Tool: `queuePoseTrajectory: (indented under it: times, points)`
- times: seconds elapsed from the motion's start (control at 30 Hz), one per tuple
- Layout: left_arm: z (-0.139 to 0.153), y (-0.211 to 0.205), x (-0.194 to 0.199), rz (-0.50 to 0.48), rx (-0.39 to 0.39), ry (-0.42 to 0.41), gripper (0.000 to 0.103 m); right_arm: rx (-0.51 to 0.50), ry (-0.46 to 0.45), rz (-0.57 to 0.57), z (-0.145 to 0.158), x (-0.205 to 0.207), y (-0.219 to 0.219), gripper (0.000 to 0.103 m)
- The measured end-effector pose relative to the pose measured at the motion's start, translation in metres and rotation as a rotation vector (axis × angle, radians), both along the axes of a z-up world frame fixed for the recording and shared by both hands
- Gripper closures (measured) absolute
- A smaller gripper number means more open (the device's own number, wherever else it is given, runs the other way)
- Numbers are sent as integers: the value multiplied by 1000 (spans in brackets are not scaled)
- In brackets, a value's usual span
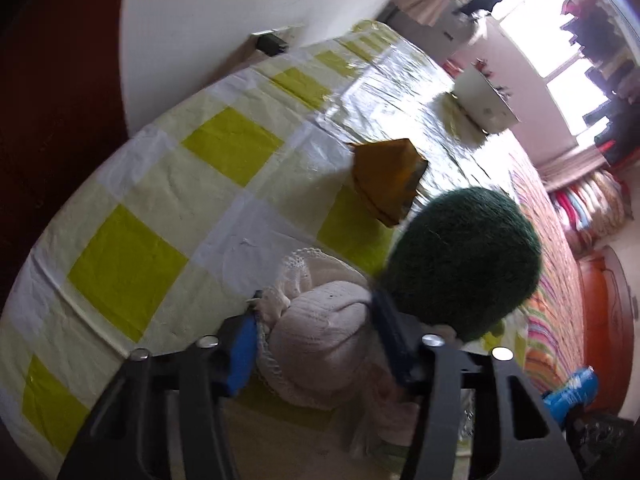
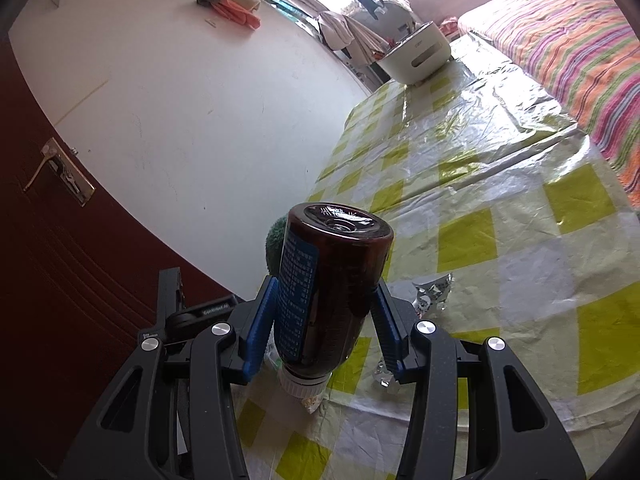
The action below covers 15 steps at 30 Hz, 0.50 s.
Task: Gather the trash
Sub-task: 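Grasp the white crocheted hat with the left tool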
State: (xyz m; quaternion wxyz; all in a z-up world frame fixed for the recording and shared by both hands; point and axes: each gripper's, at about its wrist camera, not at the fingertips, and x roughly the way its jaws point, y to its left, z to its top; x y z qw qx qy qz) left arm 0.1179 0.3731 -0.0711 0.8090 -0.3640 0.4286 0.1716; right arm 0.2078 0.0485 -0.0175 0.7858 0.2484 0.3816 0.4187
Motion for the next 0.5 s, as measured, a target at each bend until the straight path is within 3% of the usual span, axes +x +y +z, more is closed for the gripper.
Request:
queuePoseTrajectory:
  times: [0.17,0.3,0.5]
  points:
    - [10,-5,-8,-13,64,-41,60,10,-17,-28,5,1,-7,58]
    - [31,-10,-19,-15,159,-117,61,15,-43,-50,12,-1,-12,58]
    - [57,-20,-35,-35,195,-230,61,1,-95,-80,23,-8,-22,58]
